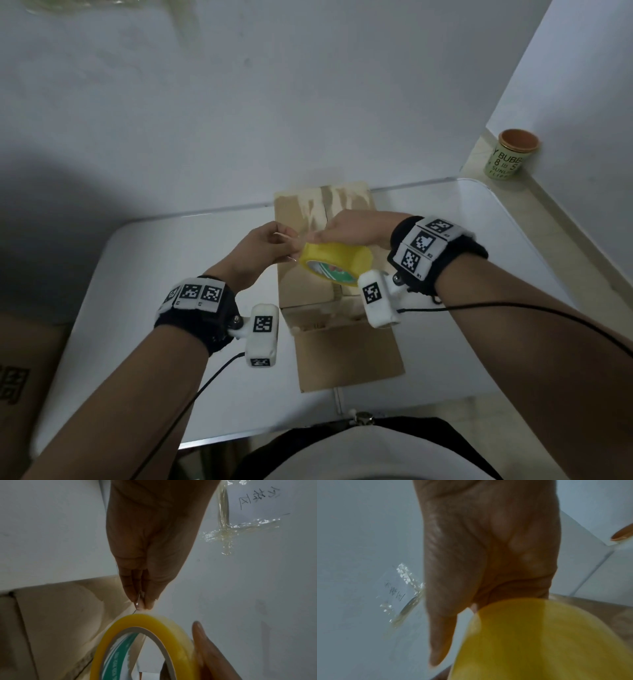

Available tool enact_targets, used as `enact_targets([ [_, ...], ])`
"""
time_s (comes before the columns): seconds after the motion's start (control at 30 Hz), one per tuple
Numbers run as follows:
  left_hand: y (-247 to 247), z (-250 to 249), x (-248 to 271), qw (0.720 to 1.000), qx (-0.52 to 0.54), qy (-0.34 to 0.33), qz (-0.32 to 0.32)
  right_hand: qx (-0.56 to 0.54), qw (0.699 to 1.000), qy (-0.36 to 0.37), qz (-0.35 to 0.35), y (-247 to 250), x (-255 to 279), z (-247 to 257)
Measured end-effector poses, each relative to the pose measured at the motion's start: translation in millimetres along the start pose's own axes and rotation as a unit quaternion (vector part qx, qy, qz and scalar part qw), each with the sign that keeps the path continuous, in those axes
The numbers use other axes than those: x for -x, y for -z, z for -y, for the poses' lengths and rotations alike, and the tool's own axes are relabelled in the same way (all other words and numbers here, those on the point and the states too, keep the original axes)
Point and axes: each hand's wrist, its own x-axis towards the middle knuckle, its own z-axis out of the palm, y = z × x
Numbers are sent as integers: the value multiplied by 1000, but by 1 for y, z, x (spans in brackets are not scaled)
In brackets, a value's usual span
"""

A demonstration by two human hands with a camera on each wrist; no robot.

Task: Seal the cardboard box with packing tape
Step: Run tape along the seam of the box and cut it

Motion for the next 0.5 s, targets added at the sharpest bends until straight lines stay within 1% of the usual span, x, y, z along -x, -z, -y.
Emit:
enact_targets([
  [0.03,1,2,2,1000,9,-3,-7,-81,996,-13,35,-1,4,0],
  [0.07,2,3,3,1000,15,-6,-14,-131,989,-19,59,-2,9,-1],
  [0.1,2,5,4,1000,14,-11,-19,-138,988,-19,66,-3,11,-2],
  [0.13,2,6,5,1000,4,-17,-20,-116,991,-20,59,-4,13,-2],
  [0.17,1,7,6,999,-13,-25,-17,-72,996,-21,46,-5,12,-2],
  [0.23,1,10,10,998,-40,-41,-14,51,998,-23,18,-7,13,-3],
  [0.3,8,12,16,998,-39,-51,-22,173,984,-45,-21,-7,15,-6],
  [0.37,18,12,19,998,-30,-53,-25,229,969,-76,-49,-9,15,-12],
  [0.4,23,13,19,998,-30,-53,-28,233,967,-91,-52,-9,15,-15],
  [0.43,27,16,19,997,-34,-52,-40,217,970,-101,-36,-8,16,-18],
  [0.47,32,21,18,996,-39,-48,-64,170,980,-104,-2,-8,17,-20],
  [0.5,37,27,18,994,-44,-39,-92,90,990,-97,41,-8,19,-20],
])
